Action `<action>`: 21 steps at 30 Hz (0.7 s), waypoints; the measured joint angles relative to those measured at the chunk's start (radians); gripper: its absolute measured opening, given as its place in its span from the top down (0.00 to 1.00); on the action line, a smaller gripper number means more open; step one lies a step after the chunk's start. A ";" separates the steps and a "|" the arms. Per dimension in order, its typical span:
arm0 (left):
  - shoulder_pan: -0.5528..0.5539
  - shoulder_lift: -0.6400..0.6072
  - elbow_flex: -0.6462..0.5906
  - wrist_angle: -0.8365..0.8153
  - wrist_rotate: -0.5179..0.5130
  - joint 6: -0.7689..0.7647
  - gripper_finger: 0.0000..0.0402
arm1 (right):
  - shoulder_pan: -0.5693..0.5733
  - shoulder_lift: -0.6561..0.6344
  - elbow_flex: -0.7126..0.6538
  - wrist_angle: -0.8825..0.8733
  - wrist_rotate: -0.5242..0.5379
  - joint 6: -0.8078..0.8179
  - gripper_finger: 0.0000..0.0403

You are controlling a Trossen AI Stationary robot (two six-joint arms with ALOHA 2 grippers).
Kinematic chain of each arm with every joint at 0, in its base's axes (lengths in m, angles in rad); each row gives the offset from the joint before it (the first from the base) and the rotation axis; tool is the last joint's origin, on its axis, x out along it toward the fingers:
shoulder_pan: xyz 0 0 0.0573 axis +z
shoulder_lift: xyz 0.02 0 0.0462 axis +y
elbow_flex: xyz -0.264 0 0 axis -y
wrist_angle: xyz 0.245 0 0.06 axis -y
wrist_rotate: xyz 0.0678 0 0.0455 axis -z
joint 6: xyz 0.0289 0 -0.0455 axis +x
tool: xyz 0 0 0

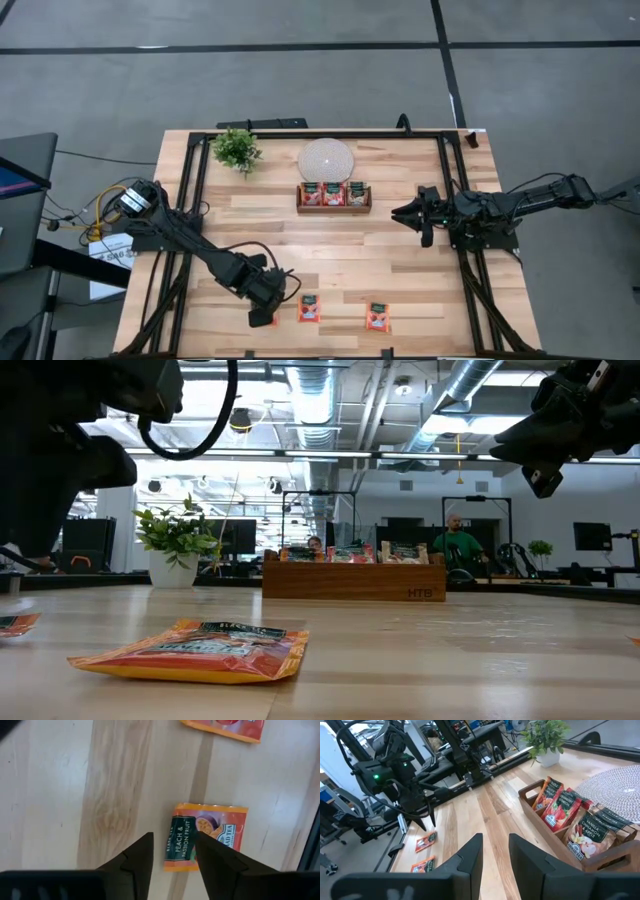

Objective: Pick & Place Tea
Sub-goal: Put the orange tea bag into the left section of the wooden organizer

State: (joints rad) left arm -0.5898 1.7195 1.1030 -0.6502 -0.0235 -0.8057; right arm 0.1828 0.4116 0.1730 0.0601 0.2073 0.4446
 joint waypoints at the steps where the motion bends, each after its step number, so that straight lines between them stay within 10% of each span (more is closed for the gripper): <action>1: 0.000 0.000 0.000 0.004 0.001 0.001 0.65 | 0.000 0.000 0.000 0.000 0.000 0.000 0.79; 21: -0.019 0.083 0.000 0.023 0.000 0.053 0.64 | 0.000 0.000 0.000 -0.007 0.000 0.000 0.79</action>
State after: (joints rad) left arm -0.6086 1.8030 1.1030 -0.6270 -0.0238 -0.7525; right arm 0.1825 0.4118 0.1730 0.0532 0.2069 0.4446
